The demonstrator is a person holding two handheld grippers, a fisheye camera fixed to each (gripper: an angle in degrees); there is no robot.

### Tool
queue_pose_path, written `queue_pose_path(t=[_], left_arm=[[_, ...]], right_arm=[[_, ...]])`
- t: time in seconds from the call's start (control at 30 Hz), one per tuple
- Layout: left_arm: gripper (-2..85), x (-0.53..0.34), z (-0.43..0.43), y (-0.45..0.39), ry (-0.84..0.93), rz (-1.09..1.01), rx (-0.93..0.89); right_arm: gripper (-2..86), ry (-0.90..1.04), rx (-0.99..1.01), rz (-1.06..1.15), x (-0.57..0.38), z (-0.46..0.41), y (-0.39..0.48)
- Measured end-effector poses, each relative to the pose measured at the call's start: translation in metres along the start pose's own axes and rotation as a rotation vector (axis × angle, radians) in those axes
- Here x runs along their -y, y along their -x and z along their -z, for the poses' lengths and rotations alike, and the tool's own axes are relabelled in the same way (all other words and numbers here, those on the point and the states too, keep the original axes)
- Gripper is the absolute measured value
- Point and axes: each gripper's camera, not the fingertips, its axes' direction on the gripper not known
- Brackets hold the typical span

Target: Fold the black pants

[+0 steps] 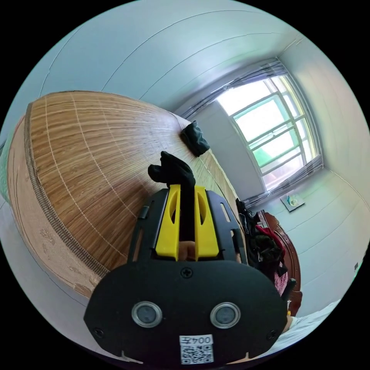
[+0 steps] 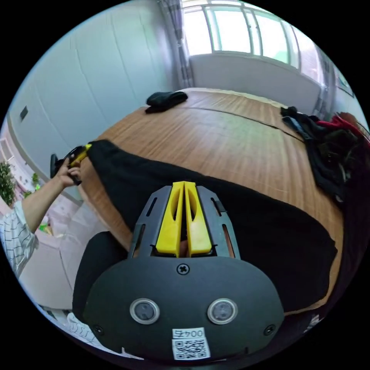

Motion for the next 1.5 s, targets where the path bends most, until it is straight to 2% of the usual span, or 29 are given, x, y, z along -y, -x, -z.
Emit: queue_pose_path(t=[0.03,0.07,0.13,0.3,0.43,0.6,0.77,0.9,0.97,1.0,1.07,1.1,1.2,1.33,1.4,1.5], left_arm=[[5.4,-0.004,0.001,-0.001,0.000,-0.021,0.000],[5.4,-0.008,0.002,-0.002,0.004,-0.035,0.005],[5.3,-0.014,0.004,-0.002,0.003,-0.049,0.006],[5.1,-0.033,0.013,-0.034,-0.013,-0.208,-0.040],[4.8,-0.057,0.024,-0.094,-0.013,-0.426,-0.117],[4.5,-0.098,0.031,-0.182,0.027,-0.693,-0.176],[4.6,-0.195,0.004,-0.271,0.151,-0.999,-0.229],[5.1,-0.289,-0.049,-0.298,0.292,-1.148,-0.211],[5.7,-0.360,-0.101,-0.295,0.417,-1.254,-0.115],[5.9,-0.377,-0.116,-0.291,0.461,-1.275,-0.077],[6.8,-0.429,-0.168,-0.271,0.686,-1.283,0.031],[7.0,-0.435,-0.173,-0.268,0.707,-1.264,0.026],[7.9,-0.438,-0.162,-0.274,0.650,-1.237,0.021],[8.4,-0.432,-0.137,-0.284,0.646,-1.263,-0.070],[8.3,-0.430,-0.130,-0.284,0.634,-1.271,-0.085],[7.4,-0.412,-0.134,-0.272,0.585,-1.152,-0.089]], right_arm=[[-0.8,0.098,0.010,0.046,0.001,-0.023,0.009],[-0.8,0.283,0.005,0.072,0.000,-0.056,0.011],[-0.8,0.203,0.021,0.036,-0.002,-0.056,0.001],[-0.8,0.238,0.169,-0.073,-0.001,-0.055,-0.041],[-0.8,0.224,0.274,-0.194,-0.007,-0.050,-0.075],[-0.7,0.168,0.296,-0.256,-0.011,-0.020,-0.111],[-0.7,0.057,0.329,-0.383,-0.036,0.031,-0.182],[-0.7,0.002,0.320,-0.459,-0.069,0.061,-0.228],[-0.5,-0.005,0.314,-0.513,-0.095,0.072,-0.252],[-0.5,-0.003,0.312,-0.526,-0.102,0.073,-0.257],[0.0,0.007,0.331,-0.574,-0.125,0.079,-0.274],[0.2,0.003,0.342,-0.583,-0.129,0.082,-0.277],[3.2,-0.035,0.358,-0.582,-0.140,0.097,-0.283],[9.2,-0.027,0.482,-0.557,-0.129,0.091,-0.269],[10.8,0.005,0.477,-0.540,-0.119,0.083,-0.256],[10.7,0.071,0.420,-0.536,-0.103,0.061,-0.237]])
